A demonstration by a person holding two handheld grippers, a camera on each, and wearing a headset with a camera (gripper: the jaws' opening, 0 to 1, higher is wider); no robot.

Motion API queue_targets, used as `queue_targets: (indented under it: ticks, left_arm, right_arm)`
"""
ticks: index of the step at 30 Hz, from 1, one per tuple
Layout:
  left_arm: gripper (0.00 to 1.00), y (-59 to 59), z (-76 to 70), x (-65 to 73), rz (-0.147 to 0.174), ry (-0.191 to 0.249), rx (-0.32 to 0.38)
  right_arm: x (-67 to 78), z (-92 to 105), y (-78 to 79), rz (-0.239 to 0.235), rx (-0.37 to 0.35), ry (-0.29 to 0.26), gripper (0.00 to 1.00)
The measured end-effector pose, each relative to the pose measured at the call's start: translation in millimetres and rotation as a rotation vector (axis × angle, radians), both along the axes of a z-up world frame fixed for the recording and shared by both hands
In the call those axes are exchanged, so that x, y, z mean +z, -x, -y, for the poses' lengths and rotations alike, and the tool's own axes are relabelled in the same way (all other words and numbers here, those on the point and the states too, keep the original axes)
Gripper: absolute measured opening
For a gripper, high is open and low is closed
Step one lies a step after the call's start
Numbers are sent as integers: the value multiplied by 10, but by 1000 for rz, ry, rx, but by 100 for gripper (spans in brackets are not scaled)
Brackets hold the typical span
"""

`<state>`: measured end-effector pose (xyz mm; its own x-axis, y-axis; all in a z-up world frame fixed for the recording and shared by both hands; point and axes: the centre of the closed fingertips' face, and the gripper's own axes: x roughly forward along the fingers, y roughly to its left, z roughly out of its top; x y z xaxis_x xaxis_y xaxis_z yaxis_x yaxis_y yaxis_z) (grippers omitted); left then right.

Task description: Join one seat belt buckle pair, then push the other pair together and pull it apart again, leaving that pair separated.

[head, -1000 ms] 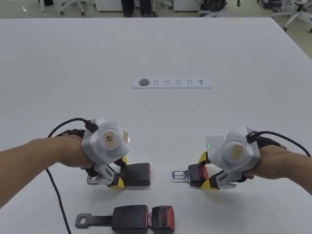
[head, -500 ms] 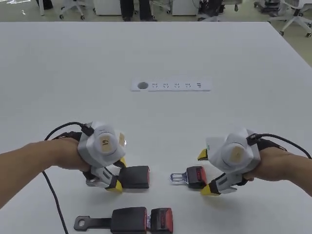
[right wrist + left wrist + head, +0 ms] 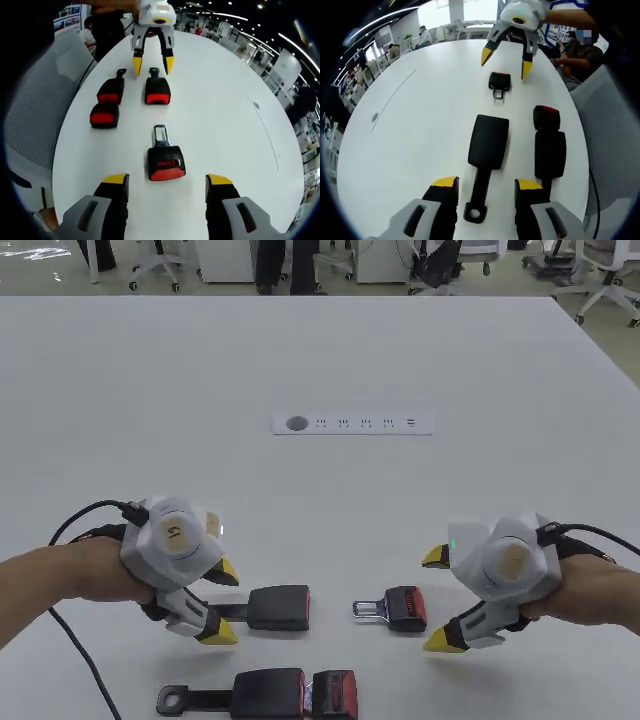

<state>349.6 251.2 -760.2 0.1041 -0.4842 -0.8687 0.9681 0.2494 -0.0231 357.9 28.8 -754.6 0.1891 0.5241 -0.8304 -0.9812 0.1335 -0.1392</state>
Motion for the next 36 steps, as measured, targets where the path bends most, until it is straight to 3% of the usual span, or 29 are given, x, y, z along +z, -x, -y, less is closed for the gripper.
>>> queue_targets:
  ticks: [9,14,17,25,33,36]
  left_arm:
    - [51,148,-153,75,4,81,126]
    - [52,213,-299,99,13,148,203]
    - [53,288,-305,134,24,191,253]
    - [56,459,-360,231,94,305,347]
    - [64,639,-465,275,169,368,423]
    - [71,700,-499,258,173,384,445]
  right_arm:
    - [77,63,129,1,-59,-59,64]
    - [98,69,189,0,-90,-92,65]
    - [120,62,215,5,-112,-116,66]
    - [199,32,349,22,-183,-190,68]
    - [225,63,516,33,-264,-266,73]
    - [212,77,579,39,-297,-301,76]
